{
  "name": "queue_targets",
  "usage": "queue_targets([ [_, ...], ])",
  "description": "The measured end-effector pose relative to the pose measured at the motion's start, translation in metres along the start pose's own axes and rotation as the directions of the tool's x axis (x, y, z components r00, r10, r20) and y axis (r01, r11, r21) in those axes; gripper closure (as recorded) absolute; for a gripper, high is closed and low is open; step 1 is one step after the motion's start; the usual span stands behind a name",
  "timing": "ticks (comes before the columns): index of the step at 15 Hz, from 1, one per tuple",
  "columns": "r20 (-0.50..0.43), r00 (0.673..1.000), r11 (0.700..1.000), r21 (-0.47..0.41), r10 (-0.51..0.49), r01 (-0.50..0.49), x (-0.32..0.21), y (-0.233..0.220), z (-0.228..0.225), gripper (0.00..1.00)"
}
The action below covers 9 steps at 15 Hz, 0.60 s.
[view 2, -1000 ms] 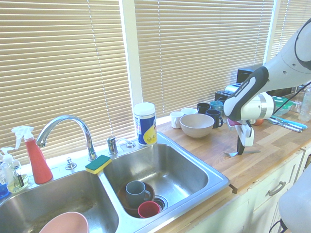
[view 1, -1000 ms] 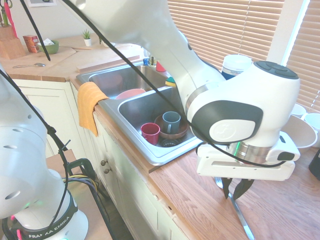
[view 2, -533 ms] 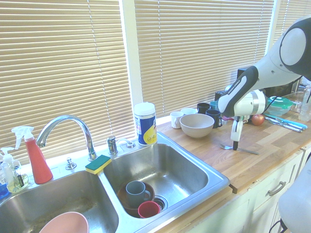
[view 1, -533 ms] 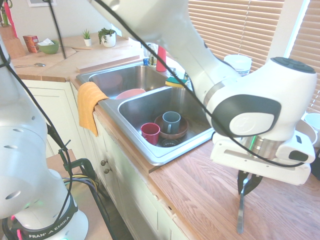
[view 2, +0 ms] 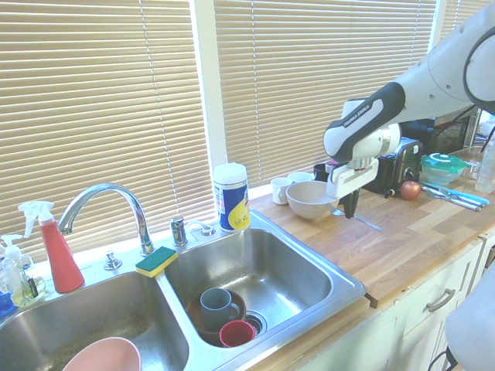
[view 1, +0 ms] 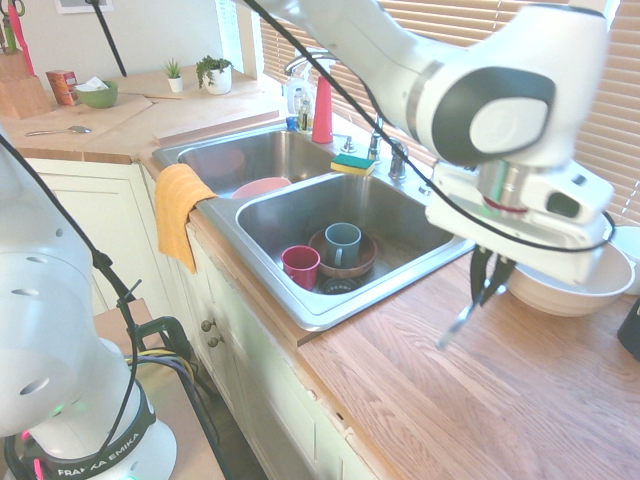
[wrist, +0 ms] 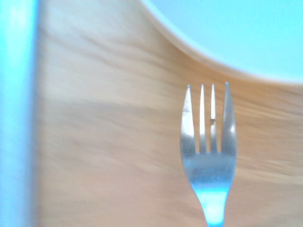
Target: Put the fork into the sink
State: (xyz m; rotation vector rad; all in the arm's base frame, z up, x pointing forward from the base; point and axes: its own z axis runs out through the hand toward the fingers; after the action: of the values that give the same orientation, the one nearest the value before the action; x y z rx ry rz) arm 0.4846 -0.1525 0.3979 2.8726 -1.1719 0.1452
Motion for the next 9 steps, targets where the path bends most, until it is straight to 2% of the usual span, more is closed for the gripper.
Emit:
queue_targets([
  [4,-0.017,0.994,0.994,0.021,0.106,-0.106,-0.064,-0.107,0.009,1.0],
  [7,-0.025,0.993,0.993,0.027,0.115,-0.114,-0.117,-0.183,0.04,1.0],
  [9,-0.024,0.992,0.992,0.029,0.123,-0.122,-0.127,-0.217,0.063,1.0],
])
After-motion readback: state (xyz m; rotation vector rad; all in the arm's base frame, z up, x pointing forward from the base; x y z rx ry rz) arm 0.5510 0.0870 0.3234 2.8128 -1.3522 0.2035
